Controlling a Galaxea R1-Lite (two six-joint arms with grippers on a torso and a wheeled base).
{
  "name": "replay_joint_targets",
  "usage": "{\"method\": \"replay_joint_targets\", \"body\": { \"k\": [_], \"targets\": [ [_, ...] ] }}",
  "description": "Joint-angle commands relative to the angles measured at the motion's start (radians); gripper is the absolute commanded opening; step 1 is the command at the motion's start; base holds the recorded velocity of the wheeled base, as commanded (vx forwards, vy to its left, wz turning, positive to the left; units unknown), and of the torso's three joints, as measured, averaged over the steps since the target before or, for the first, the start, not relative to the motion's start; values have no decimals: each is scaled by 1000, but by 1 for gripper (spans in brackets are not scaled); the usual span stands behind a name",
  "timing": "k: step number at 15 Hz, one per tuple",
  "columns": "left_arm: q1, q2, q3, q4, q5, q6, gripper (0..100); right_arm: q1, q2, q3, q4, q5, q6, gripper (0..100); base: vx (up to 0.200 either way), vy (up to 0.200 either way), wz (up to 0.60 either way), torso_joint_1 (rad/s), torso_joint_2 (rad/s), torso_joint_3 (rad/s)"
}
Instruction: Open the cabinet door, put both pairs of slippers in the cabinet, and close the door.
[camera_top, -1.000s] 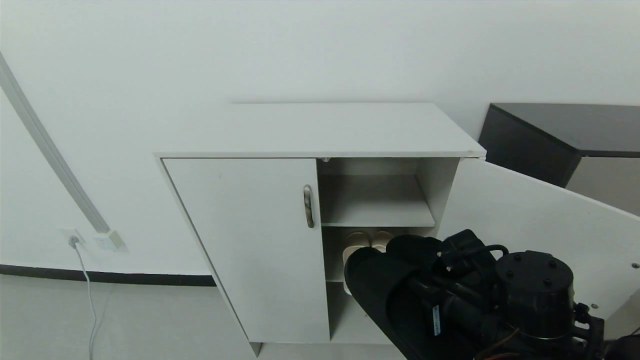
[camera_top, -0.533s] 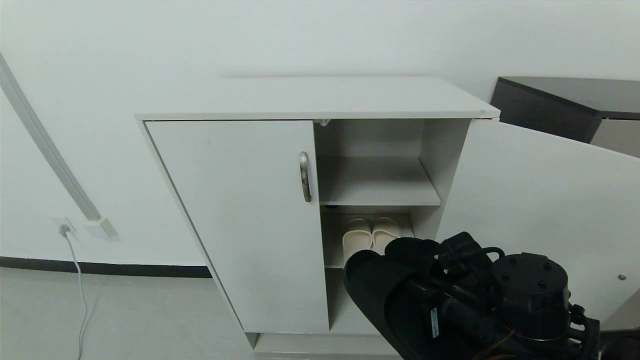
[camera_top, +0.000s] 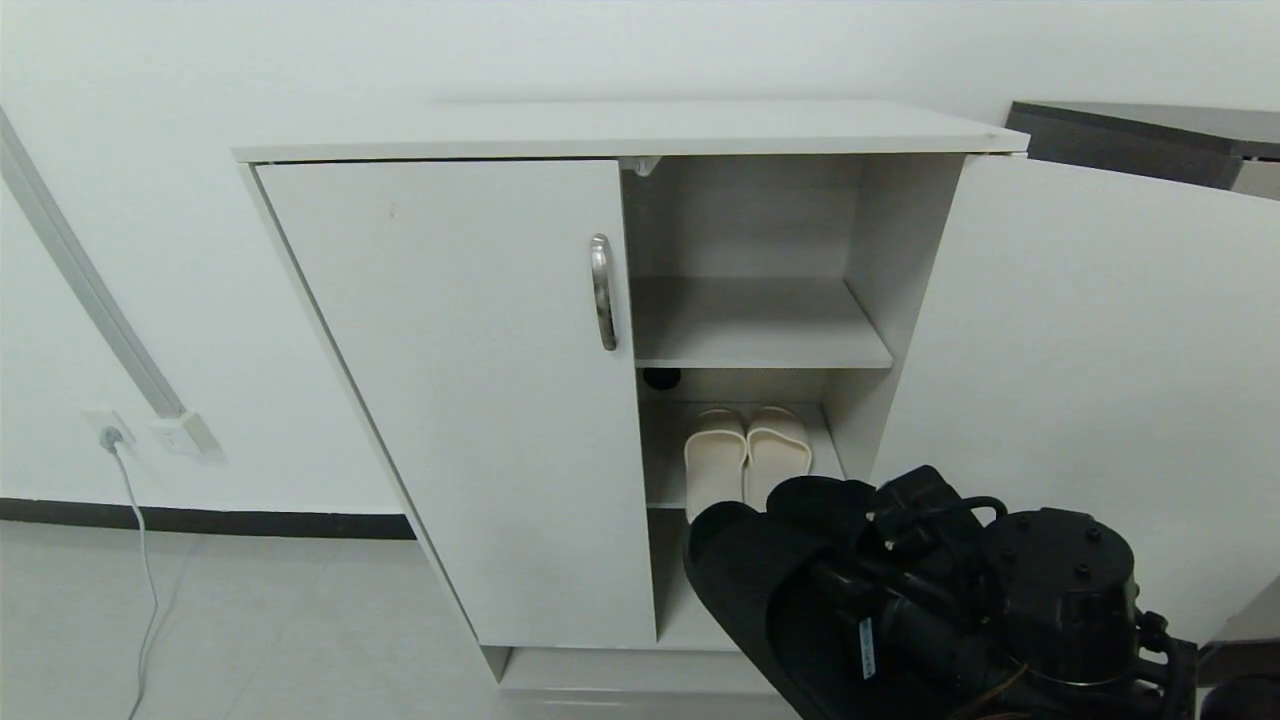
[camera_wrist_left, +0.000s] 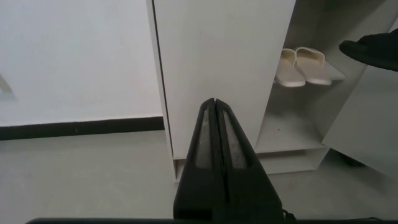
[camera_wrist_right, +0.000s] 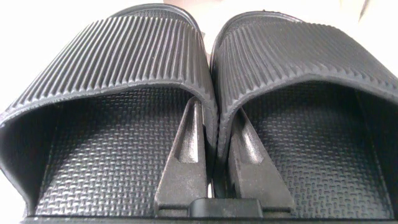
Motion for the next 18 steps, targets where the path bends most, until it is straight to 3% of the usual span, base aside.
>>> {"method": "replay_joint_targets", "body": {
  "k": [1, 9, 16, 18],
  "targets": [
    [0, 1, 0, -1, 0, 1, 0, 1, 0, 2, 0, -1, 0, 0, 0, 0, 0, -2, 61, 41],
    [0, 1, 0, -1, 0, -1, 0, 4, 36, 3, -22, -5, -2, 0, 0, 0, -75, 0, 1, 0],
    [0, 1, 0, -1, 0, -1, 0, 23, 123, 31, -201, -7, -31, 0, 0, 0, 0, 0, 0, 0],
    [0, 1, 0, -1, 0, -1, 0, 32, 187, -15, -269, -109, -46, 0, 0, 0, 0, 0, 0, 0]
  ]
}}
